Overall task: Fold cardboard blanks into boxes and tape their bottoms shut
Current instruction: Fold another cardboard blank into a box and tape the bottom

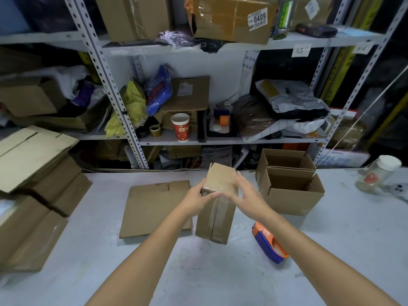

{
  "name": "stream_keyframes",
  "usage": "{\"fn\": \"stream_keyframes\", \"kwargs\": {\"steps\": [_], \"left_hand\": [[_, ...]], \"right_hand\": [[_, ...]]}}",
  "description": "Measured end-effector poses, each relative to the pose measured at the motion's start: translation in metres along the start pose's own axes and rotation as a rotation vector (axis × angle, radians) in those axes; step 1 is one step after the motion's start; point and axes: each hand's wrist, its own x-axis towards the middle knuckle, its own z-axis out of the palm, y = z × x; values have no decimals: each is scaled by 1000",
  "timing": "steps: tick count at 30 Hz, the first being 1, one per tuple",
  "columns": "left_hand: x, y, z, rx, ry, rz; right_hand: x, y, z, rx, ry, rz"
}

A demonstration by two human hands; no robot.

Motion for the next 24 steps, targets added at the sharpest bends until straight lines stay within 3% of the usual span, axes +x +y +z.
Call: {"fn": "stream_keyframes", "kwargs": {"steps": [2,4,8,12,14,18,24], "left_hand": [[-2,5,2,16,-9,3],[-7,8,4,-14,4,19],[-10,3,1,-142,42,-27],[-13,-15,-8,-172,345,-84],[-15,-28,-10,-218,366,-127],[-16,-37,-2,-309,257,-117],[-23,-38,-17,-288,329,43]], "right_hand": [[-3,1,3,-281,-51,-150],[-4,6,8,-309,-43,-176],[-8,18,14,-44,83,-118],[-6,20,8,428,262,61],[-4,20,4,600,331,71],[-5,16,13,595,339,107],[-15,16,13,468,180,152]]}}
